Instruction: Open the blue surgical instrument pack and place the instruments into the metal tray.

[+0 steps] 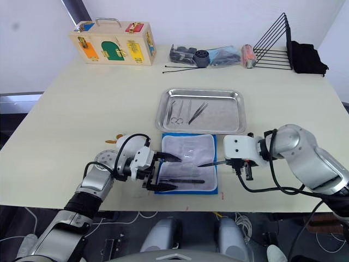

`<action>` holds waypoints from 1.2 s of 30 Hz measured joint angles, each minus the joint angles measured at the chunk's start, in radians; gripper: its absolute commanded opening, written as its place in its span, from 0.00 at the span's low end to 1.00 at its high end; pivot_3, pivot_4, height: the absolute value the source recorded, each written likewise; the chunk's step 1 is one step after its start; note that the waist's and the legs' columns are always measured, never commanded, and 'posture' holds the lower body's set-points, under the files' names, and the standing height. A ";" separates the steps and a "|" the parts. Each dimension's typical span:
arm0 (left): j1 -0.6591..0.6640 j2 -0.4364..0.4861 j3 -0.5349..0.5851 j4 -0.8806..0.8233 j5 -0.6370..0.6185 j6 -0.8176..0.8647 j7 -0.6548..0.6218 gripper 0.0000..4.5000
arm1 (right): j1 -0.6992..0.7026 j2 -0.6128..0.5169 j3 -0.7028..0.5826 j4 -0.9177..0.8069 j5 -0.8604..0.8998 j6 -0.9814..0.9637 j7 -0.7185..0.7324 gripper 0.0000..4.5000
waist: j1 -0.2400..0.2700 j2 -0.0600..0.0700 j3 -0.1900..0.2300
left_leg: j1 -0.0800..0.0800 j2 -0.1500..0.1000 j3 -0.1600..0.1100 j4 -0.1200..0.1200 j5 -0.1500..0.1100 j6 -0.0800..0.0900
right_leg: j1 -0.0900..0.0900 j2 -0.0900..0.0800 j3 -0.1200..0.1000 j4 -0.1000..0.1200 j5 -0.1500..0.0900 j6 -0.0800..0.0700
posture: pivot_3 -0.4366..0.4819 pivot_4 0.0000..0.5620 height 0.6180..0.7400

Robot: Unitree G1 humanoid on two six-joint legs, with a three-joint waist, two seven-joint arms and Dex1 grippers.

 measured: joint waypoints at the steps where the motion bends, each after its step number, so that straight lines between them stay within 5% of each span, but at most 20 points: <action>1: 0.000 0.000 0.000 0.000 0.000 -0.001 0.000 1.00 | 0.010 -0.004 -0.020 0.014 0.008 -0.012 0.002 0.02 | 0.000 0.000 0.000 | 0.000 0.000 0.000 0.000 0.000 0.000 | 0.000 0.000 0.000 0.000 0.000 0.000 | 0.48 0.27 1.00; 4: 0.001 0.001 0.001 0.003 0.000 -0.002 0.000 1.00 | 0.018 0.001 -0.074 0.059 0.034 -0.017 -0.008 0.02 | -0.001 0.000 0.000 | 0.000 0.000 0.001 0.000 0.000 0.000 | 0.000 0.000 0.000 0.000 0.000 0.000 | 0.48 0.27 1.00; 16: 0.018 -0.004 0.015 -0.009 -0.001 0.000 0.011 1.00 | -0.032 0.404 -0.233 0.320 0.074 -0.126 -0.338 0.02 | -0.005 0.003 0.000 | 0.000 0.000 0.001 0.000 0.000 0.000 | 0.000 0.000 0.001 0.001 0.000 0.000 | 0.48 0.27 1.00; 26: 0.025 -0.004 0.020 -0.010 -0.002 0.005 0.022 1.00 | -0.159 0.629 -0.253 0.475 0.069 0.174 -0.603 0.02 | -0.008 0.006 -0.001 | 0.000 0.000 0.000 0.000 0.000 0.000 | 0.000 0.001 0.000 0.002 0.000 0.000 | 0.48 0.27 1.00; 36: 0.032 0.000 0.023 -0.017 -0.002 0.008 0.026 1.00 | -0.236 0.730 -0.302 0.700 0.029 0.241 -0.821 0.02 | -0.011 0.006 -0.001 | 0.000 0.000 0.001 0.000 0.000 0.000 | 0.000 0.000 0.001 0.001 0.000 0.000 | 0.48 0.27 1.00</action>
